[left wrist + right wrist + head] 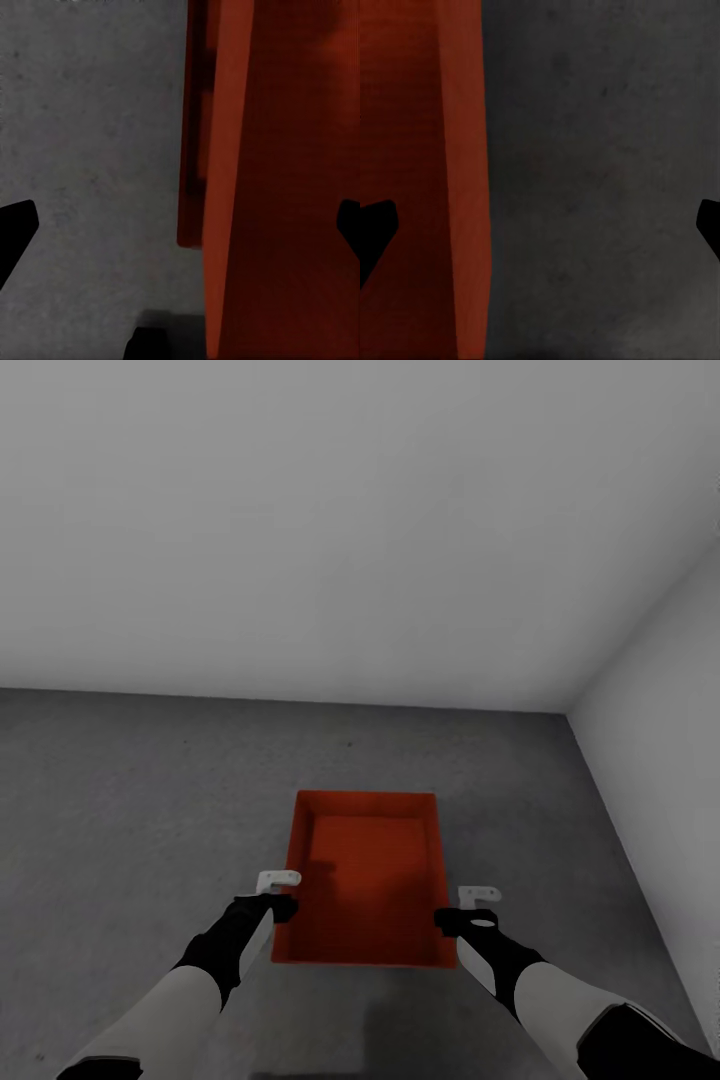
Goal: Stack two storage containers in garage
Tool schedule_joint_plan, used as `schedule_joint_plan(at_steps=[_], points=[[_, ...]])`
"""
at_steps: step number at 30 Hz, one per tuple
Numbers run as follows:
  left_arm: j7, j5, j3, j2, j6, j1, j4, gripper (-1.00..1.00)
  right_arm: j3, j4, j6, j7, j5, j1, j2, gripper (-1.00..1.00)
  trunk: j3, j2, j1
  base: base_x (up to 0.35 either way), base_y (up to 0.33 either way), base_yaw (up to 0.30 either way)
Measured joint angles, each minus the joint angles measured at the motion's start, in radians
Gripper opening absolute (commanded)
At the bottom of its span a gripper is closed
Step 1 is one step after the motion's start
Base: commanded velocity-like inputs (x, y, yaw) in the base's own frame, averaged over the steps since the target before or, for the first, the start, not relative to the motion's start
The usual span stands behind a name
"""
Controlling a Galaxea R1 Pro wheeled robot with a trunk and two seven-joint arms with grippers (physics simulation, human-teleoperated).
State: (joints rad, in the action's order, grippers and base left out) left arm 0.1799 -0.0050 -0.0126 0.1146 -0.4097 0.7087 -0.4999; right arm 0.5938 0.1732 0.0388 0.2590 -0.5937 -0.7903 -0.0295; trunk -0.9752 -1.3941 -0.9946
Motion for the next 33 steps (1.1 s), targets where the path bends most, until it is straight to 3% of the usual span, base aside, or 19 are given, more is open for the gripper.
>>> schedule_joint_plan(at_steps=[33], points=[[0.000,0.001,-0.001,0.000,0.001,0.000,0.001,1.00,-0.001,0.002,-0.003,-0.006,0.002,0.000,0.000,1.00,0.103,0.231,0.127,0.000,0.000,0.000]])
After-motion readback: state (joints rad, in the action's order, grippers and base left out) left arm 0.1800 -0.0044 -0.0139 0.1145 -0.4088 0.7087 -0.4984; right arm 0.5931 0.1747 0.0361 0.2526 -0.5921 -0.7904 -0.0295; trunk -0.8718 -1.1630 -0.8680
